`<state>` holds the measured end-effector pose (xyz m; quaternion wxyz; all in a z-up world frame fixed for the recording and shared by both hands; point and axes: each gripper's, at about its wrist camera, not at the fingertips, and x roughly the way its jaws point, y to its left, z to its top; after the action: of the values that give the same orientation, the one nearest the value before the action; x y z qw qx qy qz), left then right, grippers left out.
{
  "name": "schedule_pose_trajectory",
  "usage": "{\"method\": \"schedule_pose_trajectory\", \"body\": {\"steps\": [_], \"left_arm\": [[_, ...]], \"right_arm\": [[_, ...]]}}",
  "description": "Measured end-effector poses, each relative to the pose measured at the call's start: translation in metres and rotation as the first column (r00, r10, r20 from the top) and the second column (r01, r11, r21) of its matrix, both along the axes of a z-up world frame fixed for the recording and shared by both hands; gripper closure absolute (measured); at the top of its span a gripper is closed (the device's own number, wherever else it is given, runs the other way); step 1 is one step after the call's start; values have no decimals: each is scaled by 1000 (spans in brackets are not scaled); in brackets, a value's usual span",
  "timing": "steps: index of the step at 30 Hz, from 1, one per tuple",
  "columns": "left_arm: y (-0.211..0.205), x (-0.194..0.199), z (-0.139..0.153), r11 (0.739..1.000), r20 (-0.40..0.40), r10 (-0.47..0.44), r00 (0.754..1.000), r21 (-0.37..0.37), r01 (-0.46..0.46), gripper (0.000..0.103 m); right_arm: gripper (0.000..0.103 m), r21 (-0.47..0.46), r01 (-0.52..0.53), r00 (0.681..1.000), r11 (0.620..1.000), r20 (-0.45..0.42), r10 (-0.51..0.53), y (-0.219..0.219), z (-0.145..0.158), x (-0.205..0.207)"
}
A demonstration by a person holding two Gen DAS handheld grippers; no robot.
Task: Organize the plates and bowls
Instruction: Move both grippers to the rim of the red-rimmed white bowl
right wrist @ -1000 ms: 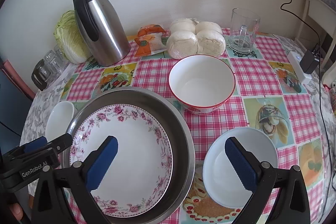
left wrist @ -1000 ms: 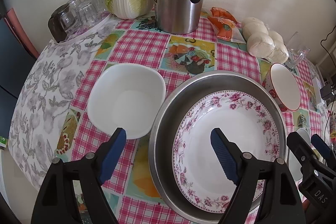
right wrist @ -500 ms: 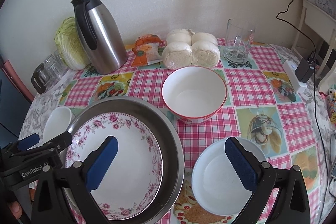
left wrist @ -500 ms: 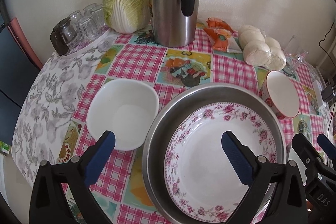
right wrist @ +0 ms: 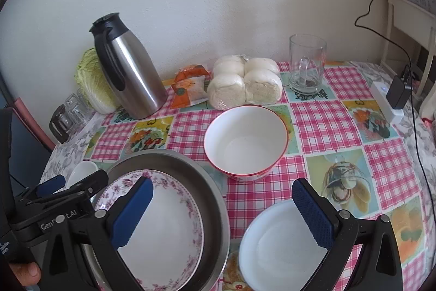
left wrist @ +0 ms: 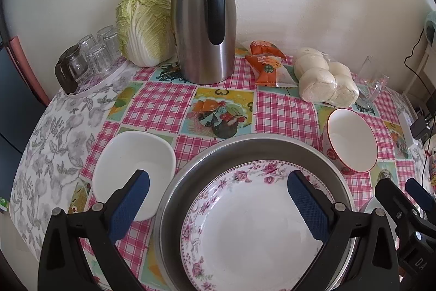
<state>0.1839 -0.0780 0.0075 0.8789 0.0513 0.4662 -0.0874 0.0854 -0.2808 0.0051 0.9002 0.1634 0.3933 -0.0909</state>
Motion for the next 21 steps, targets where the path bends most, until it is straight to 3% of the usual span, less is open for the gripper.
{"method": "schedule_pose_trajectory", "body": {"steps": [10,16,21], "left_arm": [[-1,9,-3,996,16,27,1000,-81,-26,2],[-13,11,-5,997,42,-1,999,-82,5,2],[-24,22,-13,997,-4,-31,999,-73,31,2]], "right_arm": [[0,45,57,998,997,-14,-56,-39,-18,8],[0,26,69,997,997,-26,-68,-54,-21,18],[0,40,92,995,995,-38,-90,-66,-24,26]]}}
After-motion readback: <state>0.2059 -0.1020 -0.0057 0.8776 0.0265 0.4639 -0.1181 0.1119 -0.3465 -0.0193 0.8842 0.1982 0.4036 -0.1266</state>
